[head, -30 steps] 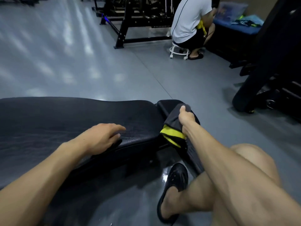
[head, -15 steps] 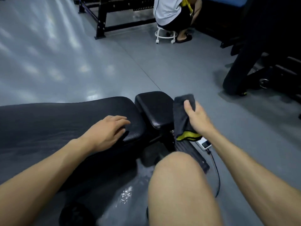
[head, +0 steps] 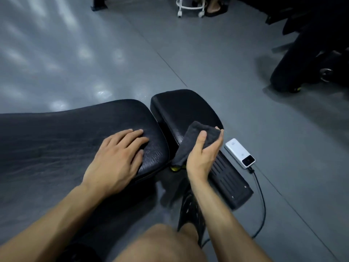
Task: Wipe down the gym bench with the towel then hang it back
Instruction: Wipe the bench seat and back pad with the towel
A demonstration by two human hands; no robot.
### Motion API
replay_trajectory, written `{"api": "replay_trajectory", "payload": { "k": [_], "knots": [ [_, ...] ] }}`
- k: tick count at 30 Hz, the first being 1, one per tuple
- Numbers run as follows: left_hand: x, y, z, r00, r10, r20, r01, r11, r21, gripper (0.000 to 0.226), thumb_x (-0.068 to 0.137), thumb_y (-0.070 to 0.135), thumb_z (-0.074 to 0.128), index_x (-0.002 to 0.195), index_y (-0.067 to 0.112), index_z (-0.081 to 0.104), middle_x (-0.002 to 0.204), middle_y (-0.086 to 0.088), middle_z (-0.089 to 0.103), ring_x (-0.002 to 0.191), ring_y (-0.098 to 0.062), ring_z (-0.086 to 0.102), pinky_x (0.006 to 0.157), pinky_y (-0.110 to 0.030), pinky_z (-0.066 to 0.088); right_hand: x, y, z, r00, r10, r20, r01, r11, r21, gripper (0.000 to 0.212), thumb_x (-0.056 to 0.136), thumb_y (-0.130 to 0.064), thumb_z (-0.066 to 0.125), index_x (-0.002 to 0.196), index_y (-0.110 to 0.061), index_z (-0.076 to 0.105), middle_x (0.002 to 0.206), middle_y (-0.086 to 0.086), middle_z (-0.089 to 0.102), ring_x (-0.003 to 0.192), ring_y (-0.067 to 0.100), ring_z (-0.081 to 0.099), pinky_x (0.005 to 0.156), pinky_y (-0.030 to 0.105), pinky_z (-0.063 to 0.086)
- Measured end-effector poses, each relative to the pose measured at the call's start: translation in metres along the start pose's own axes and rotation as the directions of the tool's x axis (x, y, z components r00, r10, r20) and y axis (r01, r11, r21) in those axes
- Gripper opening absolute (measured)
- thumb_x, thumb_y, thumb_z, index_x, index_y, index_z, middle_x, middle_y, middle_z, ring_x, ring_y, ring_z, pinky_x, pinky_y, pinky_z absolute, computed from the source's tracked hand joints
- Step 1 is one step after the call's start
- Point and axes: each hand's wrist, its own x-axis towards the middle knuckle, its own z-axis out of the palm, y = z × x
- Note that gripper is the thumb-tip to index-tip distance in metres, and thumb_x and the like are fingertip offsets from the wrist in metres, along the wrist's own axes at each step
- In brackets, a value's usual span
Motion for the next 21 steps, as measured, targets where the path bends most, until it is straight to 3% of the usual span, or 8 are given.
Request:
{"api": "replay_trajectory", "payload": {
  "k": [2, 5, 8, 11, 13, 15, 17, 21],
  "knots": [
    [0.000, -0.001, 0.002, 1.000, -0.003, -0.008, 0.003, 1.000, -0.004, 0.046, 0.102, 0.043, 0.033, 0.139, 0.028, 0.056, 0.152, 0.009, 0.049, 0.143, -0.019, 0.040, 0.115, -0.041, 0.034, 0.030, 0.004, 0.002, 1.000, 0.018, -0.012, -0.019, 0.998, -0.057, 0.070, 0.103, -0.054, 0.042, 0.158, -0.011, 0.031, 0.165, 0.007, 0.034, 0.152, 0.022, 0.031, 0.124, 0.038, 0.027],
    [0.001, -0.002, 0.003, 1.000, -0.011, -0.009, 0.011, 1.000, -0.001, 0.046, 0.102, 0.043, 0.033, 0.140, 0.029, 0.055, 0.152, 0.010, 0.049, 0.143, -0.018, 0.039, 0.115, -0.041, 0.034, 0.091, 0.000, -0.002, 0.995, 0.102, -0.004, -0.101, 0.975, -0.196, 0.054, 0.105, -0.050, 0.043, 0.144, -0.013, 0.049, 0.147, 0.009, 0.055, 0.136, 0.029, 0.051, 0.111, 0.039, 0.040],
    [0.001, 0.000, 0.004, 1.000, -0.014, -0.011, 0.014, 1.000, 0.004, 0.045, 0.102, 0.042, 0.035, 0.139, 0.028, 0.056, 0.152, 0.009, 0.050, 0.143, -0.019, 0.040, 0.114, -0.042, 0.035, 0.127, -0.005, -0.009, 0.984, 0.177, -0.024, -0.177, 0.950, -0.257, 0.051, 0.105, -0.051, 0.043, 0.138, -0.013, 0.053, 0.140, 0.008, 0.060, 0.129, 0.030, 0.055, 0.107, 0.041, 0.044],
    [0.000, 0.001, 0.003, 1.000, -0.021, -0.017, 0.021, 1.000, 0.014, 0.045, 0.101, 0.041, 0.035, 0.139, 0.028, 0.057, 0.151, 0.008, 0.051, 0.142, -0.019, 0.041, 0.114, -0.042, 0.035, 0.103, -0.006, -0.010, 0.987, 0.137, -0.082, -0.150, 0.969, -0.194, 0.052, 0.101, -0.054, 0.050, 0.138, -0.017, 0.051, 0.139, 0.004, 0.060, 0.127, 0.028, 0.057, 0.098, 0.034, 0.043],
    [0.000, 0.001, 0.002, 1.000, -0.026, -0.014, 0.027, 1.000, 0.012, 0.045, 0.101, 0.041, 0.034, 0.139, 0.029, 0.056, 0.151, 0.008, 0.050, 0.143, -0.019, 0.040, 0.114, -0.041, 0.034, 0.063, 0.001, -0.009, 0.993, 0.097, -0.071, -0.105, 0.988, -0.110, 0.065, 0.094, -0.059, 0.059, 0.144, -0.020, 0.044, 0.142, 0.002, 0.057, 0.124, 0.023, 0.059, 0.095, 0.029, 0.044],
    [0.000, 0.000, 0.003, 0.999, -0.027, -0.017, 0.027, 1.000, 0.013, 0.046, 0.101, 0.042, 0.033, 0.139, 0.029, 0.056, 0.151, 0.009, 0.050, 0.143, -0.018, 0.040, 0.115, -0.040, 0.034, 0.035, 0.009, -0.008, 0.987, 0.149, -0.057, -0.149, 0.989, 0.008, 0.075, 0.090, -0.063, 0.061, 0.150, -0.026, 0.036, 0.141, -0.003, 0.056, 0.117, 0.017, 0.059, 0.091, 0.027, 0.045],
    [0.000, 0.000, 0.005, 0.999, -0.023, -0.024, 0.023, 1.000, 0.011, 0.046, 0.101, 0.043, 0.033, 0.139, 0.030, 0.056, 0.151, 0.009, 0.050, 0.143, -0.018, 0.040, 0.115, -0.040, 0.034, 0.039, 0.015, -0.007, 0.970, 0.230, -0.080, -0.224, 0.972, 0.074, 0.069, 0.094, -0.061, 0.057, 0.150, -0.027, 0.036, 0.130, -0.005, 0.059, 0.109, 0.015, 0.059, 0.086, 0.025, 0.044],
    [0.000, -0.001, 0.007, 0.999, -0.031, -0.037, 0.031, 0.999, 0.010, 0.045, 0.101, 0.043, 0.034, 0.138, 0.031, 0.056, 0.151, 0.011, 0.050, 0.142, -0.017, 0.040, 0.115, -0.038, 0.033, 0.088, 0.015, -0.017, 0.953, 0.287, -0.096, -0.292, 0.955, -0.046, 0.052, 0.103, -0.050, 0.050, 0.142, -0.016, 0.051, 0.127, 0.006, 0.066, 0.114, 0.024, 0.062, 0.087, 0.025, 0.042]
  ]
}}
